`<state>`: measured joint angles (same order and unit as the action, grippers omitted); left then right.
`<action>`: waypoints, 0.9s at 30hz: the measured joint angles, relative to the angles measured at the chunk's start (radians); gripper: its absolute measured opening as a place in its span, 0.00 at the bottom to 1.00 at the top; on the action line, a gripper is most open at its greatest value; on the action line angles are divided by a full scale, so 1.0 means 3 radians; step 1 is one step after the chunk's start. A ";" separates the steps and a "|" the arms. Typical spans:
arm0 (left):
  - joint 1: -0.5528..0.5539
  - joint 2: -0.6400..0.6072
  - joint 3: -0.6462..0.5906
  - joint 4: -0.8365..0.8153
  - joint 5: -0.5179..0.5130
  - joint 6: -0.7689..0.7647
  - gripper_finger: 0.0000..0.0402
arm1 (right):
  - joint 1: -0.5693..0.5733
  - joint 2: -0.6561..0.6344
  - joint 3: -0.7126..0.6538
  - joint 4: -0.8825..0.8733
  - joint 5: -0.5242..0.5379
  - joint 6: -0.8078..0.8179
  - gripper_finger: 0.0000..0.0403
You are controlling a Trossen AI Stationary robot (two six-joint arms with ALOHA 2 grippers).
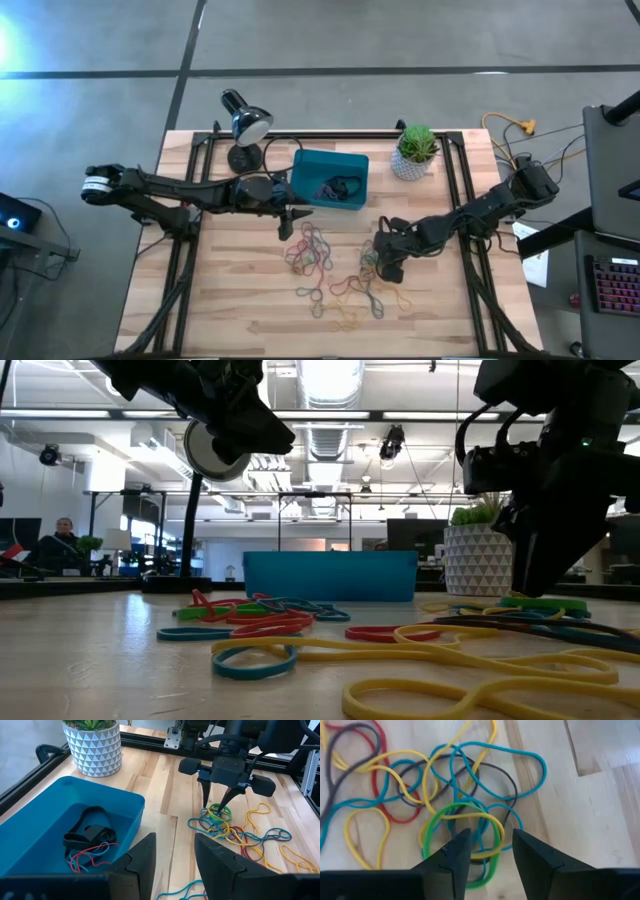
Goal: Pick and place rubber bands into bin
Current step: Put the yellow rubber band into the blue bin
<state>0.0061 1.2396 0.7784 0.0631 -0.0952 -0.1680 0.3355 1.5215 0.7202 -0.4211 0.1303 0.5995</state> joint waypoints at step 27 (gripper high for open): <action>-0.0001 0.0000 0.0000 0.0000 0.0000 -0.0001 0.29 | -0.0010 -0.0003 -0.0059 0.0054 0.0097 0.0098 0.13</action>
<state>0.0059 1.2396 0.7784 0.0631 -0.0952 -0.1684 0.3325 1.5208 0.7025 -0.4049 0.1593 0.6289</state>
